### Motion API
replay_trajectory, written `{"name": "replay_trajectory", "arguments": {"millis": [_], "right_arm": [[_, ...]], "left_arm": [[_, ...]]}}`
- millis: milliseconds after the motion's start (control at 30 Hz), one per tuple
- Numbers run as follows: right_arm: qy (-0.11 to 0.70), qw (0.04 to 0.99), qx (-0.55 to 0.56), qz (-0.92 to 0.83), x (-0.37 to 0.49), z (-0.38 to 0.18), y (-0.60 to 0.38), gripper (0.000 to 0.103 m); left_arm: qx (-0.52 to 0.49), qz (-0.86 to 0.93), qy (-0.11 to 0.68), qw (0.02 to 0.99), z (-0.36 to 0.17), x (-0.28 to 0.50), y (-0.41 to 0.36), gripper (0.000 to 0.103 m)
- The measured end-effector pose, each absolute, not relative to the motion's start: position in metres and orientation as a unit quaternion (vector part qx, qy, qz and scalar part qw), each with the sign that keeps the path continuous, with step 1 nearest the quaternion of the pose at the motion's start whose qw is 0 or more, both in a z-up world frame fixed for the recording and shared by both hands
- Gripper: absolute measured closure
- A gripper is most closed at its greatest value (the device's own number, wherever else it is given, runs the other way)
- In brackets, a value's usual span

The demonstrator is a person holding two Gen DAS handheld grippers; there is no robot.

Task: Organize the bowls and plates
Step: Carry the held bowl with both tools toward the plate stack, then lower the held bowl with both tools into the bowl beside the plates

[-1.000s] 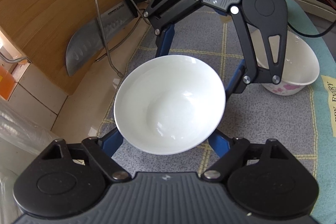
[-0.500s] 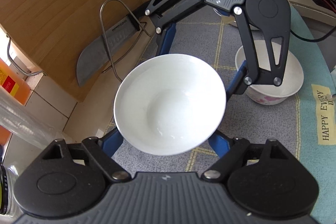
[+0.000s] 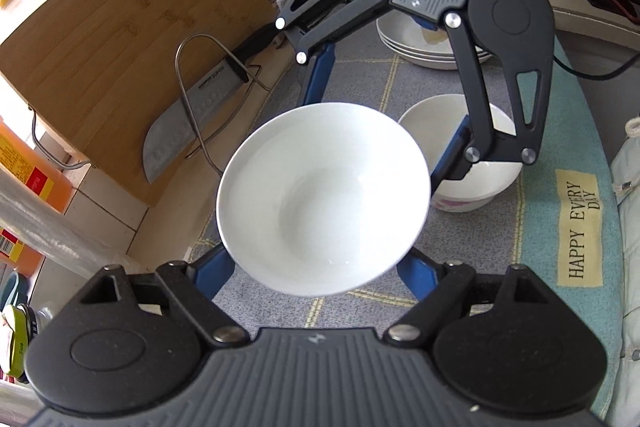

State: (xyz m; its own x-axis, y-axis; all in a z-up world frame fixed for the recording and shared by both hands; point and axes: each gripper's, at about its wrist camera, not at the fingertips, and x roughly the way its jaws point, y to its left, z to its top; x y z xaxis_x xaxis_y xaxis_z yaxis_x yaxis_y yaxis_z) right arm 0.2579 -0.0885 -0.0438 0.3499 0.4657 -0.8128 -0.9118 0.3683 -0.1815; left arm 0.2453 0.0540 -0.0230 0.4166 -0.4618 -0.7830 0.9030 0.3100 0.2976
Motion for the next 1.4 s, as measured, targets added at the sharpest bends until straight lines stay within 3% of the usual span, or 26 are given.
{"name": "replay_trajectory", "arguments": {"millis": [500, 1400], "right_arm": [[0.35, 0.761, -0.323, 0.44, 0.218, -0.032, -0.12, 0.015], [0.427, 0.76, -0.261, 0.414, 0.203, -0.067, -0.177, 0.015]], "left_arm": [[0.372, -0.473, 0.289, 0.745, -0.017, 0.211, 0.022, 0.016], [0.375, -0.532, 0.337, 0.68, -0.05, 0.213, -0.038, 0.016]]}}
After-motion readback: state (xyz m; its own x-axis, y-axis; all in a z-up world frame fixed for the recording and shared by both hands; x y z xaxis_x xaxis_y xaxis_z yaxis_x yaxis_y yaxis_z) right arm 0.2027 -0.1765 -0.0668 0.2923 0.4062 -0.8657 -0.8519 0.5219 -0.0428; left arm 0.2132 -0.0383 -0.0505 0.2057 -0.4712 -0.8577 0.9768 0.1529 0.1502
